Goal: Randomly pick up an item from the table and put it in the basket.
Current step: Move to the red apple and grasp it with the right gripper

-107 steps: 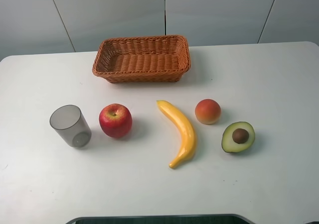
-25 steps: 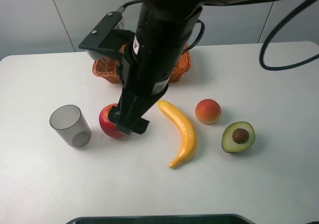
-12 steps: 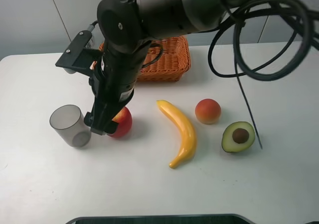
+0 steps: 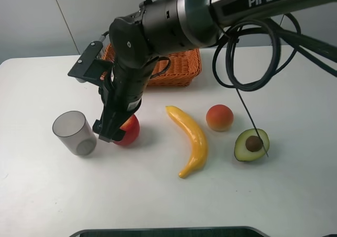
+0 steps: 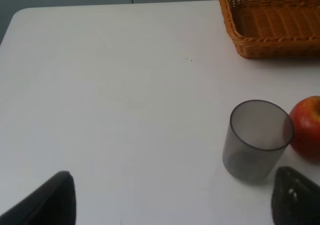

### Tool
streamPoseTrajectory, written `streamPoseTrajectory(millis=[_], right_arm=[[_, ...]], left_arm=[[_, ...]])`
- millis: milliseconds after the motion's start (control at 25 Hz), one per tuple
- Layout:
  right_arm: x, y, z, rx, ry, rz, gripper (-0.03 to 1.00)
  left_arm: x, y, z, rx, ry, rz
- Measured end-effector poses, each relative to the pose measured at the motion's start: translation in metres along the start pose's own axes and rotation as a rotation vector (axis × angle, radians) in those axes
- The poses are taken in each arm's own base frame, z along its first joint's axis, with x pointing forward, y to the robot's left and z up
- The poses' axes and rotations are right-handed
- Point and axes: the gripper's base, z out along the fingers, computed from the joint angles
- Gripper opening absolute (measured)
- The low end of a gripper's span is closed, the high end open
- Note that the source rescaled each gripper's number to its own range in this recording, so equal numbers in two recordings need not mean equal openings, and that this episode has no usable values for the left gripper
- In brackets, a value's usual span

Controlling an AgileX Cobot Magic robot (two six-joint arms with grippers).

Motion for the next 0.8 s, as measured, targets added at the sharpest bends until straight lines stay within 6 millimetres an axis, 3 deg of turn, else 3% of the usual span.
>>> streamPoseTrajectory(millis=[560, 800], right_arm=[[0.007, -0.003, 0.032, 0.000, 0.011, 0.018, 1.00], [0.007, -0.003, 0.036, 0.005, 0.003, 0.019, 1.00]], left_arm=[[0.000, 0.000, 0.000, -0.002, 0.000, 0.001], [0.000, 0.000, 0.000, -0.002, 0.001, 0.001]])
